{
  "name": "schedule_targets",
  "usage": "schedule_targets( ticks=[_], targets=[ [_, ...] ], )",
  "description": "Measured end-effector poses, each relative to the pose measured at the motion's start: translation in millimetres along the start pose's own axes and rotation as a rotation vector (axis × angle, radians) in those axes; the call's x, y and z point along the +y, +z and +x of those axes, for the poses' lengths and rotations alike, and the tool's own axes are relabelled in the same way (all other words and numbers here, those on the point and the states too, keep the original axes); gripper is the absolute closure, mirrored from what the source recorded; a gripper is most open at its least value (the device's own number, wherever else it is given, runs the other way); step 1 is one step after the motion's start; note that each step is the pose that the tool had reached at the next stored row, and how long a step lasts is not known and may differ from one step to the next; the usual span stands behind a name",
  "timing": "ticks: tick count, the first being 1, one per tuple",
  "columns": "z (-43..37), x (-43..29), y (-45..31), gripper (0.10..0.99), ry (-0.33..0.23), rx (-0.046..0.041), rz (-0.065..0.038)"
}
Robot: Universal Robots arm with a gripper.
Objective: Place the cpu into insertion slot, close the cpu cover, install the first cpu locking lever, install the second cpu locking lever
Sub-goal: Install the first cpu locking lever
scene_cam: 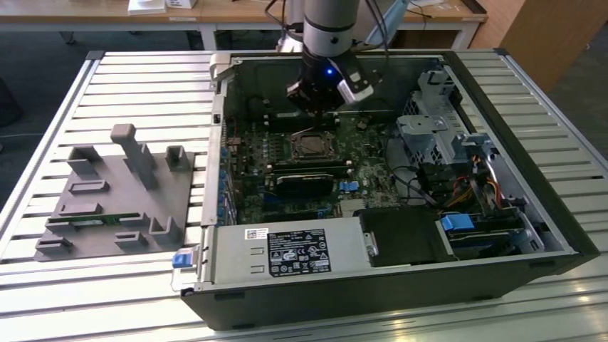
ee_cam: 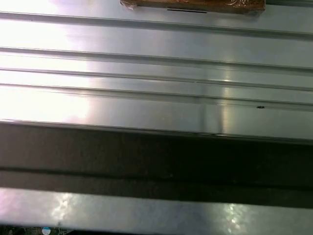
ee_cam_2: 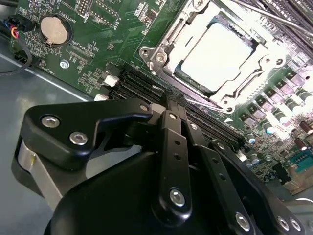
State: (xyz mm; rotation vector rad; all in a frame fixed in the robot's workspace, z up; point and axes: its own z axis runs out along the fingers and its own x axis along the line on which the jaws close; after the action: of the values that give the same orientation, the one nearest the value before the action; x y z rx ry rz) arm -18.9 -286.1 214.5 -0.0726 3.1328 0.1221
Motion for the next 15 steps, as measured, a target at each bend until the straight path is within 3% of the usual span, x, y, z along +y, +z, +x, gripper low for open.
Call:
schedule_targets(
  ticks=[15],
  targets=[
    [-3.7, -0.3, 10.8, 0.980, 0.000, 0.0058, 0.000]
  ],
)
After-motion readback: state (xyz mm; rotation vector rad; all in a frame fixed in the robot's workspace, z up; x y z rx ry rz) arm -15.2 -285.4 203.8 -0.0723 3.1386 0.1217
